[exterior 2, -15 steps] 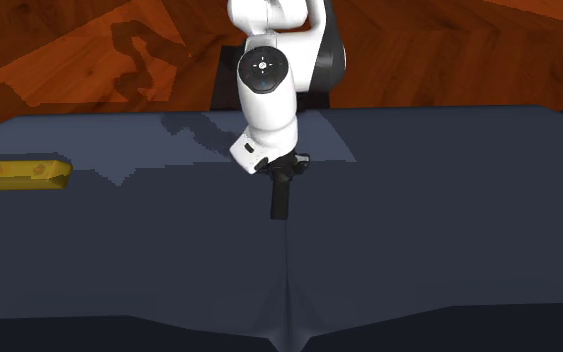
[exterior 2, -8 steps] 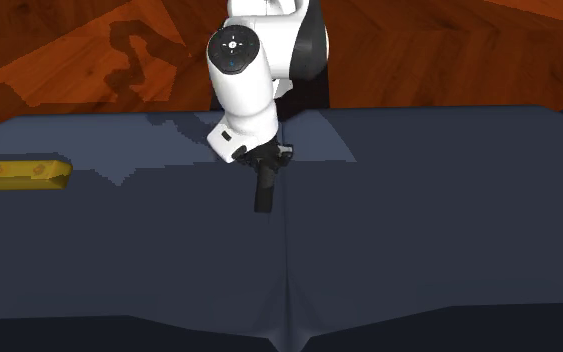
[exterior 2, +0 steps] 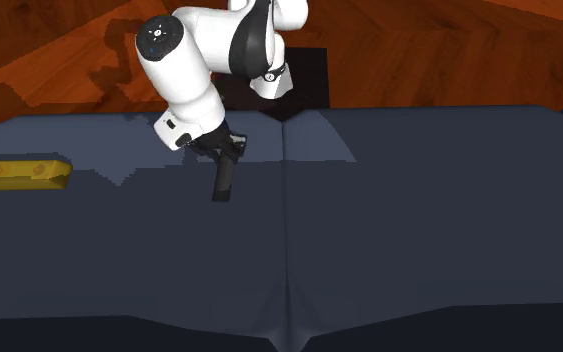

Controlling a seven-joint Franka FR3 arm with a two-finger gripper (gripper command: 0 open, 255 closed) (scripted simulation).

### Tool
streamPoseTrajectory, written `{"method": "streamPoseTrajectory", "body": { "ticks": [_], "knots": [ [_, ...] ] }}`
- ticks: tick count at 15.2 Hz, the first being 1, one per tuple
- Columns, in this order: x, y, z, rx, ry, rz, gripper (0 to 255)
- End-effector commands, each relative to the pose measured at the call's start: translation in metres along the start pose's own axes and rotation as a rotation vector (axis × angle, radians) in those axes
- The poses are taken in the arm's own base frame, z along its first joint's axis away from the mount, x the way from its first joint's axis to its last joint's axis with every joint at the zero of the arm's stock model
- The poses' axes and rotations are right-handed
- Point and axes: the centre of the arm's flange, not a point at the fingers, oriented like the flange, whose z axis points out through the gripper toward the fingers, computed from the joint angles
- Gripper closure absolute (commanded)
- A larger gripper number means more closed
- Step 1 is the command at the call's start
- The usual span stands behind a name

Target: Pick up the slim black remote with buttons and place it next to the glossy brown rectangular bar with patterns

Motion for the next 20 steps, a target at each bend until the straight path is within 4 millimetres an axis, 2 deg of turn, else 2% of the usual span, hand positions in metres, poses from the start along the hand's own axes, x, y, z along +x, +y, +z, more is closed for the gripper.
{"method": "streamPoseTrajectory", "body": {
  "ticks": [1, 20],
  "knots": [
    [-0.004, 0.025, -0.003, 0.000, 0.000, -0.002, 255],
    [-0.050, 0.271, -0.022, 0.000, 0.000, -0.002, 255]
  ]
}}
